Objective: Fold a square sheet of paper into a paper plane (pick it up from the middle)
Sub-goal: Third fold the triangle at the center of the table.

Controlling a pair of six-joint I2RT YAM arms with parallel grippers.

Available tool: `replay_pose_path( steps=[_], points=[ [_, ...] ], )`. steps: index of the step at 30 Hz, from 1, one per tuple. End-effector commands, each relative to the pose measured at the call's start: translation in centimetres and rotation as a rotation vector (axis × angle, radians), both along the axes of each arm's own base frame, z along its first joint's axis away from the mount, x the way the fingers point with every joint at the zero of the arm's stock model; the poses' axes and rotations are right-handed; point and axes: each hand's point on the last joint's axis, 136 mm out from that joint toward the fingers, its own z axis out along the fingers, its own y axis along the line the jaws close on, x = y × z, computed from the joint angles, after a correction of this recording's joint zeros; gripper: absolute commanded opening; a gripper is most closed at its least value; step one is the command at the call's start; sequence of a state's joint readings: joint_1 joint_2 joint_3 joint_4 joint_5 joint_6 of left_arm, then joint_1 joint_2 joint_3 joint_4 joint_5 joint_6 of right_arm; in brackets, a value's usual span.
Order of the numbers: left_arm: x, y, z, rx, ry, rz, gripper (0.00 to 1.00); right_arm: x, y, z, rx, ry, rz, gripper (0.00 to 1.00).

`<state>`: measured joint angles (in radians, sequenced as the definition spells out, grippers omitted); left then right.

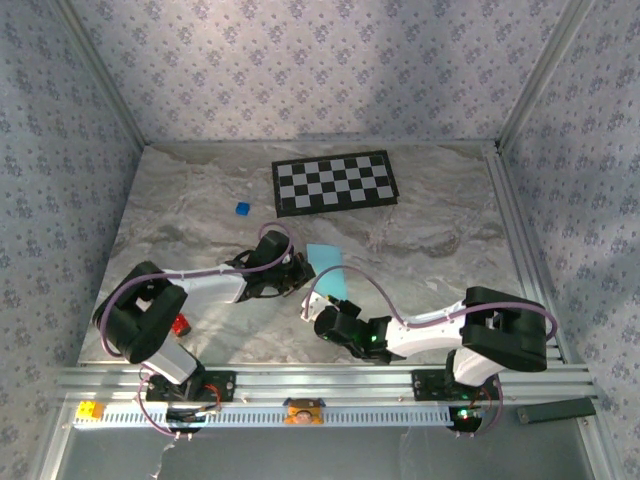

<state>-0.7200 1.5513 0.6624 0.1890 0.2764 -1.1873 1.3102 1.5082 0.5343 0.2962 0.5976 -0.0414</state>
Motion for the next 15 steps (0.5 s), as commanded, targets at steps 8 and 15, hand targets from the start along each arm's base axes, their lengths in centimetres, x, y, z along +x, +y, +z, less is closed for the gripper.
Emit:
replay_pose_path(
  steps=[8,15],
  points=[
    [0.15,0.38,0.41,0.011,-0.015,0.008,0.06,0.11,-0.34,0.41,0.087,0.042,-0.024,0.21],
    [0.09,0.35,0.32,0.011,-0.014,0.005,0.06,0.24,-0.33,0.46,0.113,0.066,-0.023,0.17]
  ],
)
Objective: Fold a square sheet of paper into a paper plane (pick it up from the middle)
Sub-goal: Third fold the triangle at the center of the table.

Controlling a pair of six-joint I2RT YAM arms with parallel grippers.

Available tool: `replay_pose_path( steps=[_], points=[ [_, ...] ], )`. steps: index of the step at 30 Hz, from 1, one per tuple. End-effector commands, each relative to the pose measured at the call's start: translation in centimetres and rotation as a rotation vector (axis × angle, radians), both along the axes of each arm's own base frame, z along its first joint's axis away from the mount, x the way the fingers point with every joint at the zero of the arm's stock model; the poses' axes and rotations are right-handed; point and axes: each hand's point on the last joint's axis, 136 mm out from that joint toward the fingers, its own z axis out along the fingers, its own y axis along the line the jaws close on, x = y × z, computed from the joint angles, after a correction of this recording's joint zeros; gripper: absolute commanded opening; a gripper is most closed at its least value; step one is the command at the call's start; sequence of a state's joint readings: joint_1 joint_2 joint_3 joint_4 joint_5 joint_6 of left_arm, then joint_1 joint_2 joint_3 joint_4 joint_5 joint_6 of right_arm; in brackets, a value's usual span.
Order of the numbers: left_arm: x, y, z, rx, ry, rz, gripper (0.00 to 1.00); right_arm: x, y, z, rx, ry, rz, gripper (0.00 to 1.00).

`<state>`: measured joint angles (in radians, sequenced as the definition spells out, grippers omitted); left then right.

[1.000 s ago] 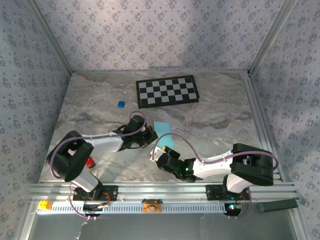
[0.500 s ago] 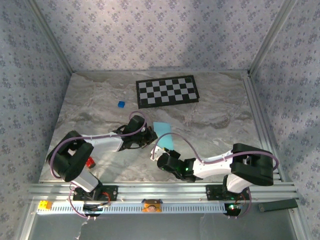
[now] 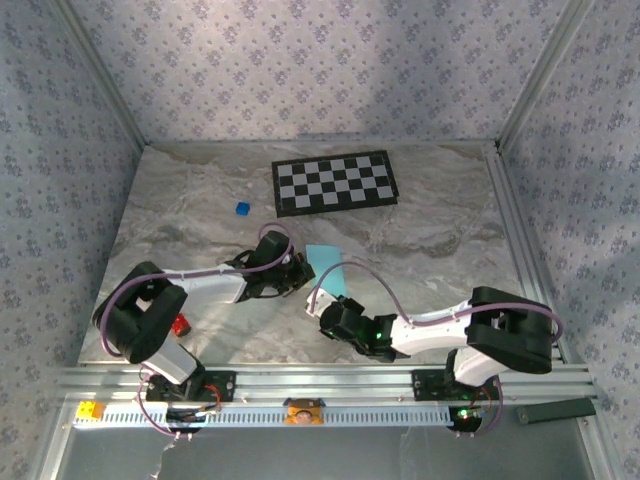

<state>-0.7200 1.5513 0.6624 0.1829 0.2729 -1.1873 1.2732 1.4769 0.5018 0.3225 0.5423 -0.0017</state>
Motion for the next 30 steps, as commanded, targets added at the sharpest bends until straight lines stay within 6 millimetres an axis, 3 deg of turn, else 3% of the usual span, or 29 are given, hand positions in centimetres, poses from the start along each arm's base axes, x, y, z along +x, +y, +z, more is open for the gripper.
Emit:
replay_pose_path(
  steps=[1,12,19,30],
  points=[
    [0.12,0.27,0.44,0.006,-0.017,0.003,0.06,-0.13,0.3,0.5,0.055,0.022,-0.001,0.17],
    [0.15,0.28,0.35,0.008,-0.017,0.003,0.06,-0.03,0.38,0.66,0.1,0.066,-0.014,0.16],
    [0.06,0.37,0.14,0.01,-0.012,0.005,0.06,0.06,0.27,0.5,0.107,0.093,-0.008,0.07],
    [0.03,0.71,0.16,0.021,-0.013,0.015,0.09,-0.32,0.36,0.25,0.107,0.121,0.008,0.02]
  ],
)
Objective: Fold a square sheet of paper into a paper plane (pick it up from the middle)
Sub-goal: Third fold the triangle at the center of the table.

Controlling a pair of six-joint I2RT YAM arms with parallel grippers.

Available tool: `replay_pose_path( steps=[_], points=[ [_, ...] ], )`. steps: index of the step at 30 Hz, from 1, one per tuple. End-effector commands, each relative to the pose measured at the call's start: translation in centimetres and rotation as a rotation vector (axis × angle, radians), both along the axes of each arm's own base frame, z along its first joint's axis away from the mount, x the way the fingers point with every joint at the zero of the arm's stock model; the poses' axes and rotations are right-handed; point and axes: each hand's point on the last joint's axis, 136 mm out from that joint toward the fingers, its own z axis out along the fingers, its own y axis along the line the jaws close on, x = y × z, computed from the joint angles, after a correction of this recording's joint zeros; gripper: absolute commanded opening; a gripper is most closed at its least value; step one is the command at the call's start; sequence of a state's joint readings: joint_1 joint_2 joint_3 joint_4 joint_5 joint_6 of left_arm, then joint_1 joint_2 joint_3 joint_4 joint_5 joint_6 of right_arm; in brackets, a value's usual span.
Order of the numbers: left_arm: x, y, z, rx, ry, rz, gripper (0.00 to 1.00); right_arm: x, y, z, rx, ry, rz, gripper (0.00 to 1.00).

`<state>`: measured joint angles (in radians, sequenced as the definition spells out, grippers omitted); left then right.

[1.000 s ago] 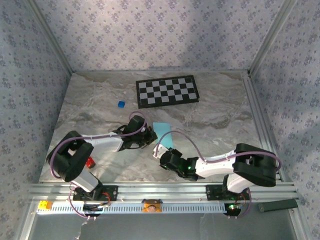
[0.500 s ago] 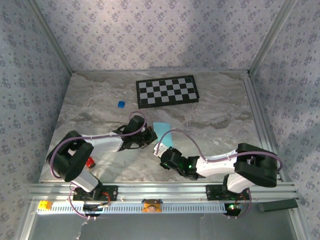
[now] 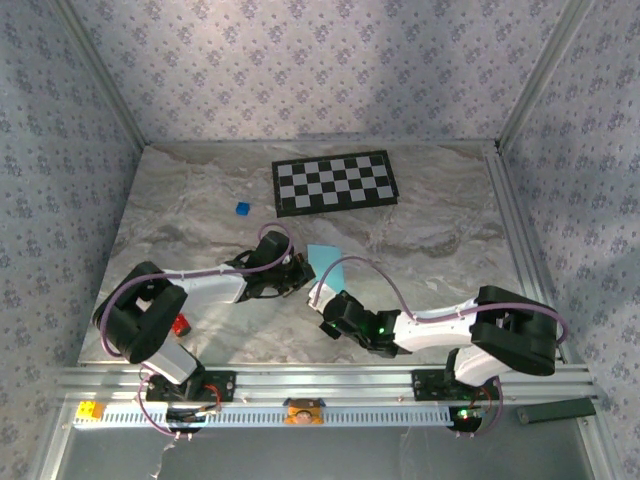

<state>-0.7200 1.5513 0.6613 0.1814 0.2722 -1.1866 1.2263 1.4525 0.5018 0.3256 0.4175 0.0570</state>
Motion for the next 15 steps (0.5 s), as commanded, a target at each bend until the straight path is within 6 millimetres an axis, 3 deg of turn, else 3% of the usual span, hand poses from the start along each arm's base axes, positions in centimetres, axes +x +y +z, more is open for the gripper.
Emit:
replay_pose_path(
  steps=[1,5,7,11,15],
  points=[
    [0.1,0.8,0.2,0.026,-0.014,0.021,0.14,-0.3,-0.2,-0.1,0.015,0.03,0.0,0.02],
    [-0.1,2.1,0.0,0.088,-0.01,0.051,0.29,-0.7,-0.1,-0.5,0.034,0.091,0.022,0.01],
    [-0.2,3.1,0.2,0.128,-0.019,0.07,0.42,-0.9,0.0,-0.8,0.051,0.138,0.037,0.01],
    [-0.1,4.7,1.2,0.195,-0.049,0.093,0.53,-1.5,0.5,-1.2,0.077,0.235,0.09,0.01],
    [0.1,5.4,2.3,0.213,-0.078,0.091,0.56,-1.5,0.7,-1.2,0.135,0.343,0.091,0.01]
  ],
)
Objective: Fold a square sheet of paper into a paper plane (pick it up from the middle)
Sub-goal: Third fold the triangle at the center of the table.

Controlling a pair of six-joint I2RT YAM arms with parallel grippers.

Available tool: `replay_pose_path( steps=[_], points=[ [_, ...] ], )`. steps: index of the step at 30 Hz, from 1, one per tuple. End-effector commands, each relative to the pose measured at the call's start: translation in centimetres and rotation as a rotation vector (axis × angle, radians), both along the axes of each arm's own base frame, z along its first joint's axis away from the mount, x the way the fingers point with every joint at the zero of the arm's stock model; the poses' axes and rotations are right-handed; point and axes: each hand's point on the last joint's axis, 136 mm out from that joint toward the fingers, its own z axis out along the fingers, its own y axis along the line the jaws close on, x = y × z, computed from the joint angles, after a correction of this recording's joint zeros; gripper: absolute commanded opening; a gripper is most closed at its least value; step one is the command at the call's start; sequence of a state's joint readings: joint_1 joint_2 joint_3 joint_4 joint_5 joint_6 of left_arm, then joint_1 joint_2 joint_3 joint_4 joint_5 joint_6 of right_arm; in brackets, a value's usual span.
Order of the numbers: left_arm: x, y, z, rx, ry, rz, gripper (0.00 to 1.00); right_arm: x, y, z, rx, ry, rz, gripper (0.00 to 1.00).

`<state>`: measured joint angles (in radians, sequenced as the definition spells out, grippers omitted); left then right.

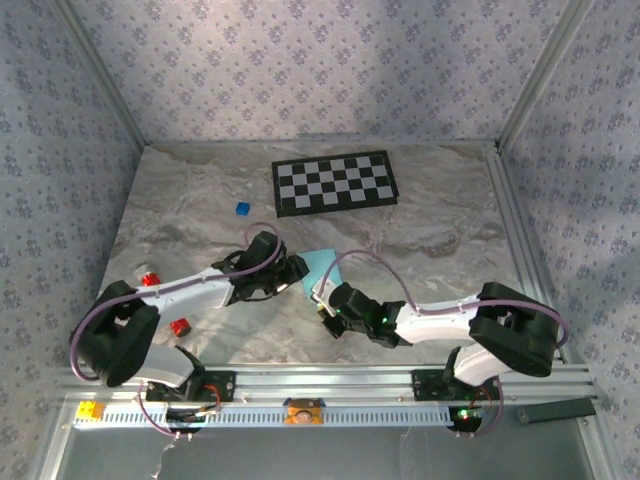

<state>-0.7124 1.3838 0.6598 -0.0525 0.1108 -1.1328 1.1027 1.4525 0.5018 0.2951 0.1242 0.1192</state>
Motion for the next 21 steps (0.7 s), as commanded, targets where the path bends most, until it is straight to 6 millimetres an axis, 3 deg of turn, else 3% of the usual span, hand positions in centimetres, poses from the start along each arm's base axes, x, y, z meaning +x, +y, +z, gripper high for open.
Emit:
replay_pose_path(
  steps=[1,10,21],
  points=[
    [0.4,1.1,0.9,0.054,-0.021,0.007,0.55,-1.1,0.7,0.3,0.064,0.145,0.034,0.01],
    [1.6,-1.3,2.2,-0.015,-0.046,-0.068,0.4,0.0,-0.1,0.3,0.165,0.375,-0.037,0.02],
    [4.2,-5.1,2.3,-0.037,-0.032,-0.182,0.33,1.9,-0.9,0.5,0.29,0.539,-0.139,0.02]
  ],
)
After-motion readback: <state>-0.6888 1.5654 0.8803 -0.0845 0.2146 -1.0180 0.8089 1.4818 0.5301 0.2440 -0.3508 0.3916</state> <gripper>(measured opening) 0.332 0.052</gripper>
